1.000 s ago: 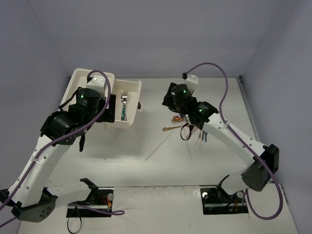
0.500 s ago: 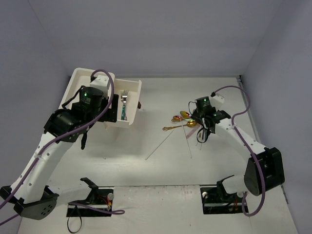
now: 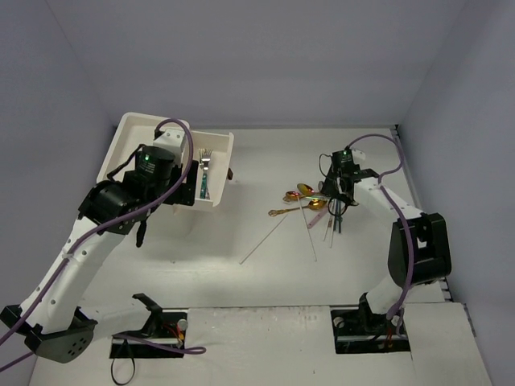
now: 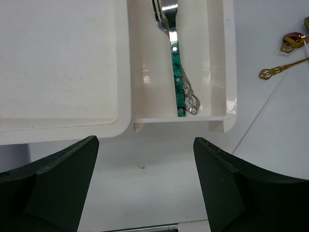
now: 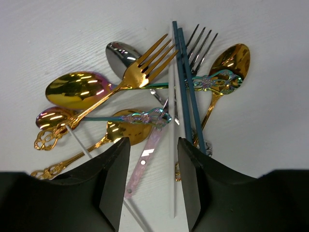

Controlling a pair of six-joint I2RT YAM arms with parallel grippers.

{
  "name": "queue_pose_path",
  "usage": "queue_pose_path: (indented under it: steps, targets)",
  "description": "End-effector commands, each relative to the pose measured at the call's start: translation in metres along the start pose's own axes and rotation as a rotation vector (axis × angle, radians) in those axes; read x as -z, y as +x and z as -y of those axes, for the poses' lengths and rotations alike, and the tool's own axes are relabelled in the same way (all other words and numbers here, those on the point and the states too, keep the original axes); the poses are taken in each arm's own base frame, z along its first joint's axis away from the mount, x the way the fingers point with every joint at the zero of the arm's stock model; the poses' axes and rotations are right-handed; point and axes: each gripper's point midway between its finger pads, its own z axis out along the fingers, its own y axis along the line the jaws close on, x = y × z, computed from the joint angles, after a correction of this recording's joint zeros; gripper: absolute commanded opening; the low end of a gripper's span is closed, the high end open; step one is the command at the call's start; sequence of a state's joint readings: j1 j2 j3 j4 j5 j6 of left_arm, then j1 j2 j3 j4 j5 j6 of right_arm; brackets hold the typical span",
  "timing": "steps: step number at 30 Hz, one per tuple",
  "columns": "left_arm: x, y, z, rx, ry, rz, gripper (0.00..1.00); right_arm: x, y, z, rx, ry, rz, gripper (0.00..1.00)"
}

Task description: Sort the eating utensils into containers

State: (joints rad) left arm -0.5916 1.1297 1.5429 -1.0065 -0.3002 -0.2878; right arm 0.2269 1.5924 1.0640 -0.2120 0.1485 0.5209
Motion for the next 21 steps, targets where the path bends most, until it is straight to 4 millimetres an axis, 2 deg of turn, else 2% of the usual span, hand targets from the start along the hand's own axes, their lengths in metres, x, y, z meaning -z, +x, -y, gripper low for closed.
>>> queue_pose_path:
  steps: [1, 9, 14, 21]
  targets:
    - [0.001, -0.008, -0.002, 0.005, 0.002, 0.036, 0.77, -0.004, -0.033, -0.009, -0.05, -0.012, 0.066, 0.4]
    - [0.0, -0.008, -0.002, 0.003, -0.003, 0.033, 0.77, -0.029, -0.053, -0.001, -0.153, 0.005, 0.089, 0.39]
    - [0.0, -0.007, -0.004, -0.002, -0.015, 0.032, 0.77, -0.044, -0.057, 0.005, -0.152, -0.037, 0.07, 0.39]
    - [-0.002, -0.006, -0.004, -0.005, -0.017, 0.027, 0.77, -0.057, -0.057, 0.0, -0.098, -0.084, 0.061, 0.39]
